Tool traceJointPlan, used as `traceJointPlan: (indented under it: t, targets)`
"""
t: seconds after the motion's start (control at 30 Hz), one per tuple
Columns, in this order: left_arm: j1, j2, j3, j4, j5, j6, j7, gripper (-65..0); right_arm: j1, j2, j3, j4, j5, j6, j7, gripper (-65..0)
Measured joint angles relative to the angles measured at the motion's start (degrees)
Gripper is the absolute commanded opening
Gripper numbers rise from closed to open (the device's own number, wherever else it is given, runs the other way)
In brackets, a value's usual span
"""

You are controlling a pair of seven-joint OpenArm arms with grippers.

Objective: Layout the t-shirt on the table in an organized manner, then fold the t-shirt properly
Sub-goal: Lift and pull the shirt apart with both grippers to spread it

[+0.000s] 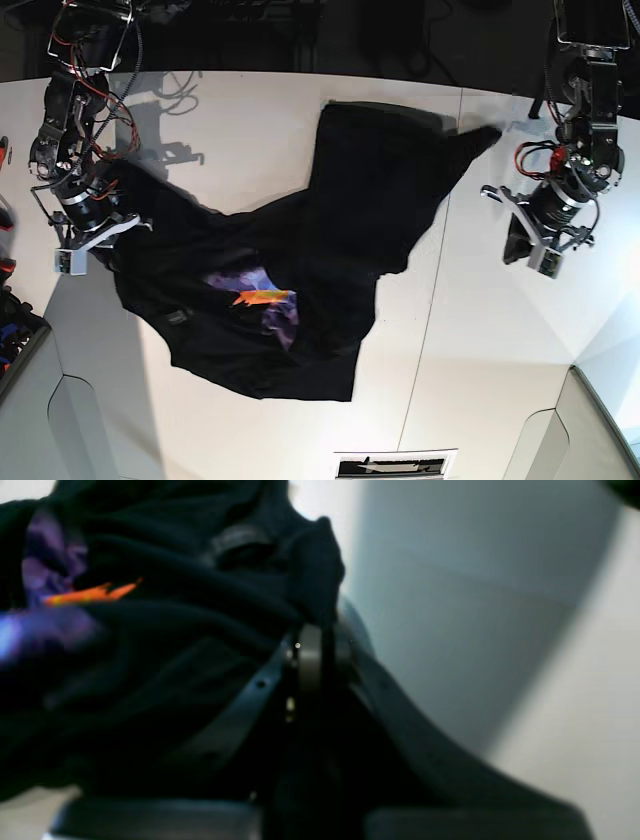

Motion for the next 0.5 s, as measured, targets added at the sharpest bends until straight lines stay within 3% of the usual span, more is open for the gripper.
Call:
traceJointPlan:
  t: [0.17,0.3,0.33,0.43,0.5]
  targets:
    - [-0.11,0.74,0.59,0.02,-4.31,-0.70,0.59,-31.8,0.04,-0.63,-0.13,0.00,2.54,0.11,-1.53,-65.0]
    - [-0.13,0.09,0.31,0.02,-12.13,-1.09,8.33,-30.4,0.00,-0.61,-0.15,0.00,2.67,0.31,-3.06,-65.0]
    - [-0.13,0.11,0.24,0.02,-14.47,-2.93,10.38,-30.4,0.02,-0.50,-0.15,0.00,2.67,0.31,-3.21,-65.0]
    - [0.55,0.79,0.35,2.97,-22.45,-14.58,16.83,-30.4,0.00,-0.50,-0.17,0.00,2.67,0.31,-3.37,-65.0]
    - [1.40,1.62,0.61,6.97,-25.07,-14.97,17.59,-30.4,-0.04,-0.50,-0.17,0.00,2.69,0.33,-3.54,-65.0]
